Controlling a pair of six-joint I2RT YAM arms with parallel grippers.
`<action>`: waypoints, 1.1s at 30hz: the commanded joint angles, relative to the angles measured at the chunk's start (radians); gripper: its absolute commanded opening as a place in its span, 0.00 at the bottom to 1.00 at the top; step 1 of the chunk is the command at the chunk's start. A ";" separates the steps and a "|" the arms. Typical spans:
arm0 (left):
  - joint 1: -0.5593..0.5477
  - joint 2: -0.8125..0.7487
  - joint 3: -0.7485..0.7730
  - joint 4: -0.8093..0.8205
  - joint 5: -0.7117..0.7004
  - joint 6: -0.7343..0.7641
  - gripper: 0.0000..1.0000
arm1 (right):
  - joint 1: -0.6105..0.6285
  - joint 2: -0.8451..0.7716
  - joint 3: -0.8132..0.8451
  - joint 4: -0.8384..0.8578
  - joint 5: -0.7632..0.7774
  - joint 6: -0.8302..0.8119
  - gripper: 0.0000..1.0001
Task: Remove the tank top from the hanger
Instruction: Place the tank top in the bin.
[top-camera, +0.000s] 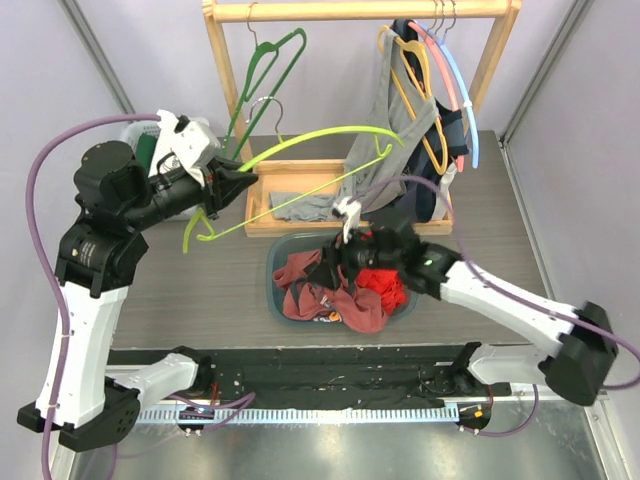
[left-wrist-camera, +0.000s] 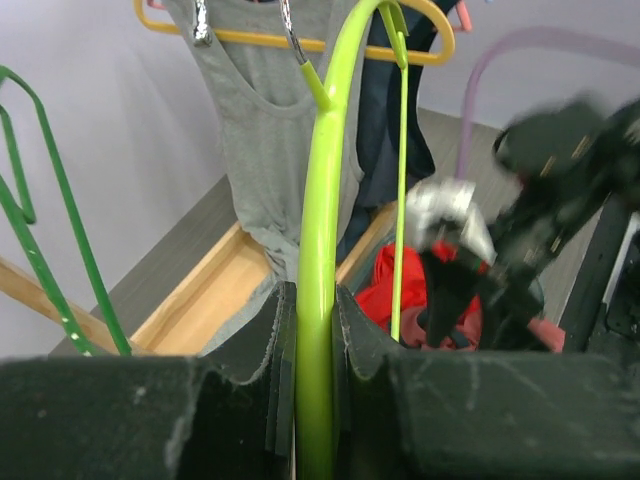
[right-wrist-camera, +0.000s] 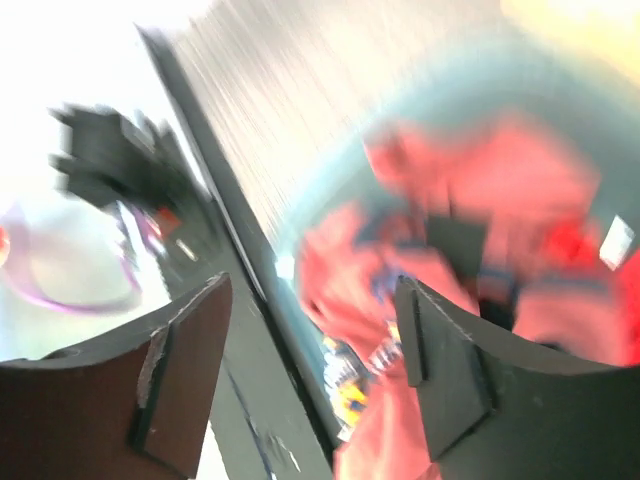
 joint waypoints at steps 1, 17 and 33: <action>0.003 -0.040 -0.044 -0.005 0.051 0.052 0.00 | 0.003 -0.129 0.255 -0.247 -0.026 -0.123 0.78; 0.000 -0.041 -0.038 -0.430 0.444 0.449 0.00 | 0.012 -0.229 0.669 -0.674 -0.164 -0.333 0.93; -0.007 -0.036 -0.009 -0.556 0.571 0.518 0.00 | 0.012 -0.213 0.637 -0.664 -0.163 -0.353 0.88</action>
